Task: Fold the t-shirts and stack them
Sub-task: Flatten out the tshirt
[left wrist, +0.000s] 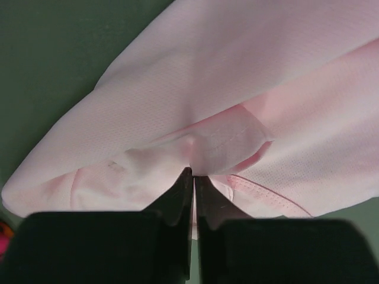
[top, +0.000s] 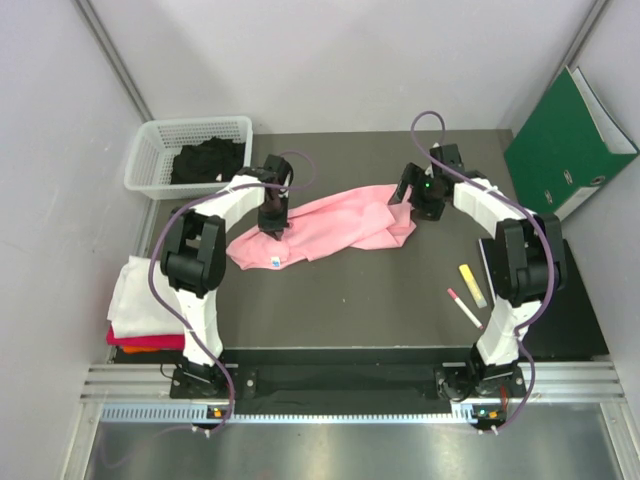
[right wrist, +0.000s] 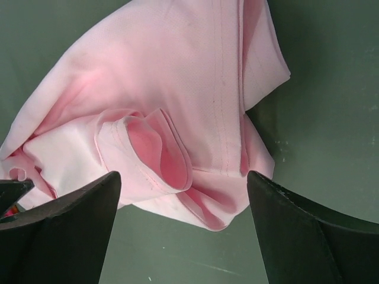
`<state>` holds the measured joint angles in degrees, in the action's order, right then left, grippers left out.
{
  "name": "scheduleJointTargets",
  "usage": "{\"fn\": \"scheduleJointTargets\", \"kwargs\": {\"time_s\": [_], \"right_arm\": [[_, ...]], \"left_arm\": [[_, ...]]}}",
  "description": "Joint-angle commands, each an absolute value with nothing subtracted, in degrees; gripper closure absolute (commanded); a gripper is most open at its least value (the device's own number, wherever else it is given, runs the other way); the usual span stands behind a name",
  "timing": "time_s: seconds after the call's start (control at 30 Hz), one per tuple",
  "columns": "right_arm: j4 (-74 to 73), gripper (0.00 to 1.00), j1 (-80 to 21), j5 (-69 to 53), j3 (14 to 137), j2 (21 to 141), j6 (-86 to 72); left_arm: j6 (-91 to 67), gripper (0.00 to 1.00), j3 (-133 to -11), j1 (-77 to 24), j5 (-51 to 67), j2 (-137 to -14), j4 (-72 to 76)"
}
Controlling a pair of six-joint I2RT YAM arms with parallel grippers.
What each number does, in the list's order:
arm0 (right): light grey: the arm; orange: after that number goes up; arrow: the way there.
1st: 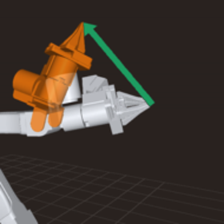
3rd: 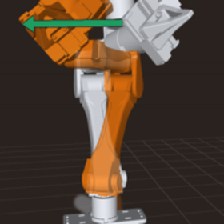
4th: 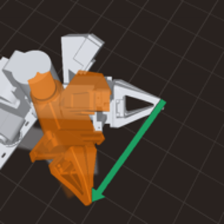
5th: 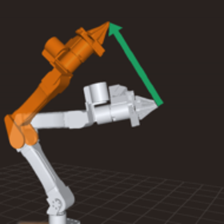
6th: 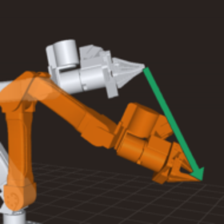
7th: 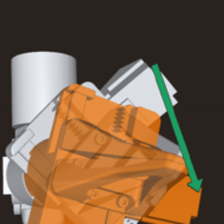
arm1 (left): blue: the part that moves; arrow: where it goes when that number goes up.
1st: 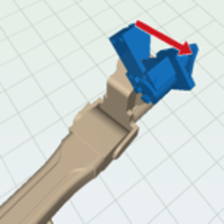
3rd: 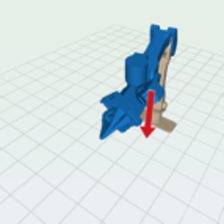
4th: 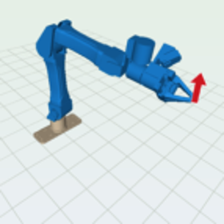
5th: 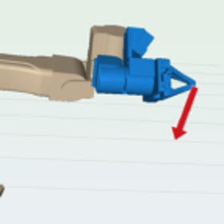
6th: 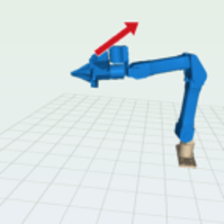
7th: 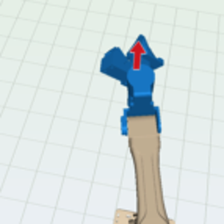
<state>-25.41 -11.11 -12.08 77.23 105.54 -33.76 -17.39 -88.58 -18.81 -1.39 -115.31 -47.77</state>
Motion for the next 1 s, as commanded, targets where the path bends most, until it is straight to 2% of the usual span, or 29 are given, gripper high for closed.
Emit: {"fn": "scheduleJointTargets", "kwargs": {"time_s": [0.0, 0.07, 0.43, 0.6, 0.83, 0.93, 0.97], "right_arm": [[-22.59, 0.13, -10.19, -11.7, 77.08, 104.15, -33.31], [-22.85, 0.11, -10.02, -9.76, 77.25, 103.54, -32.61], [-17.85, 0.17, -8.7, -16.43, 76.38, 107.13, -35.85], [-15.91, 0.22, -8.7, -18.89, 76.81, 111.0, -37.53], [-15.21, 0.25, -8.7, -19.6, 77.7, 114.25, -37.53], [-13.28, 0.28, -8.7, -20.65, 77.61, 115.05, -37.88], [-12.75, 0.32, -8.61, -21.26, 77.52, 115.31, -38.4]], "left_arm": [[-17.57, 1.0, -92.72, -18.54, -8.86, -114.96, -50.44], [-17.67, 1.0, -93.95, -18.46, -10.36, -113.04, -51.15], [-18.02, 1.0, -102.3, -12.75, -16.52, -103.8, -52.47], [-18.72, 1.0, -102.48, -10.9, -18.72, -101.6, -50.81], [-18.81, 1.0, -101.95, -10.11, -17.76, -101.51, -50.27], [-18.72, 1.0, -101.87, -10.11, -16.7, -101.69, -50.01], [-18.72, 1.0, -101.87, -10.11, -16.7, -101.69, -50.01]]}}
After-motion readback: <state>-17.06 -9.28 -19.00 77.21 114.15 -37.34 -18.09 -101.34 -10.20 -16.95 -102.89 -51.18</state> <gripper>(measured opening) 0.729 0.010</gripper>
